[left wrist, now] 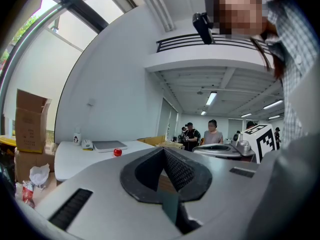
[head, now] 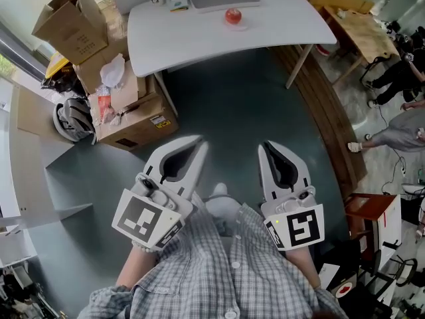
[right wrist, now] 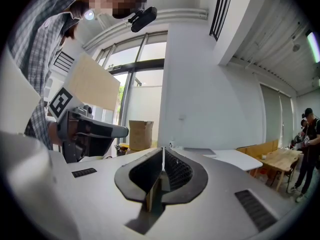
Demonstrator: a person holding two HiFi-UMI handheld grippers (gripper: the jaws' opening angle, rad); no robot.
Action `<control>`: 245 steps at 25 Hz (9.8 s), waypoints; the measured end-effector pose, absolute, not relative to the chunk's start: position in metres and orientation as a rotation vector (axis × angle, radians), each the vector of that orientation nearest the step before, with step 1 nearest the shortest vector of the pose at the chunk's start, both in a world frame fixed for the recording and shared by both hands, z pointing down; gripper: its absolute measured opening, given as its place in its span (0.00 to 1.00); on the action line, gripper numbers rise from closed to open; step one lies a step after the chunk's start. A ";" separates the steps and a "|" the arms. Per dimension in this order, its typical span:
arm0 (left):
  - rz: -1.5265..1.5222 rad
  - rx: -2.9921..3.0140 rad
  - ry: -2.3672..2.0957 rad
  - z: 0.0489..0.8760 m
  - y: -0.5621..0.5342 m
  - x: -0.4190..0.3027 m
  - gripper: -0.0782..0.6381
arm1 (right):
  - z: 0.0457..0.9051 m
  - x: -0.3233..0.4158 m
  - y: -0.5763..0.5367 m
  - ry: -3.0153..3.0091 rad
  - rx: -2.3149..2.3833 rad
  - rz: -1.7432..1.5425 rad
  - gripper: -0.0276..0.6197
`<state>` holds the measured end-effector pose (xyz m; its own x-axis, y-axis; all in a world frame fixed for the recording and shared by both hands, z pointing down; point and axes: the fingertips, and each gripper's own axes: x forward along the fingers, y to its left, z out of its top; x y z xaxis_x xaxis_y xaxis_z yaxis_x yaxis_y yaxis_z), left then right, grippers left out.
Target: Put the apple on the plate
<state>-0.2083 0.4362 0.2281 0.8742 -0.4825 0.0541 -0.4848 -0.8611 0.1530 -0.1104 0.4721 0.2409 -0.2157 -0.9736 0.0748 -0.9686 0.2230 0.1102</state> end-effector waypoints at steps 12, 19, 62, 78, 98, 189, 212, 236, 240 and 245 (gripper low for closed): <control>0.014 2.889 -0.768 0.227 0.395 -0.160 0.12 | 0.244 -0.059 0.435 -2.343 1.871 -0.068 0.09; 0.027 2.898 -0.763 0.226 0.379 -0.145 0.12 | 0.248 -0.045 0.420 -2.339 1.873 -0.051 0.09; 0.029 2.922 -0.587 0.239 0.093 -0.088 0.12 | 0.248 0.000 0.142 -2.225 1.973 -0.064 0.09; 0.052 2.887 -0.804 0.238 0.023 -0.055 0.12 | 0.253 0.056 0.060 -2.334 1.904 -0.045 0.09; 0.100 2.671 -1.138 0.256 -0.073 0.034 0.12 | 0.259 0.164 -0.060 -2.492 1.578 -0.028 0.09; 0.594 1.957 -0.794 0.548 -0.138 0.042 0.28 | 0.547 0.176 -0.139 -1.959 1.285 1.076 0.19; 0.457 1.727 -0.803 0.554 -0.150 0.034 0.17 | 0.549 0.180 -0.142 -1.920 1.412 1.539 0.13; 0.367 1.662 -0.751 0.530 -0.158 0.037 0.16 | 0.525 0.184 -0.142 -1.867 1.480 1.686 0.12; 0.339 1.656 -0.749 0.520 -0.166 0.037 0.16 | 0.515 0.185 -0.149 -1.877 1.490 1.683 0.12; 0.313 1.652 -0.746 0.510 -0.175 0.041 0.16 | 0.504 0.189 -0.160 -1.894 1.503 1.676 0.12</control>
<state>0.0405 -0.1746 0.5099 0.7552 -0.2965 0.5846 -0.6251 -0.0572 0.7785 0.1887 -0.1598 0.5043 -0.4633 -0.5381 0.7042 -0.7644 -0.1595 -0.6247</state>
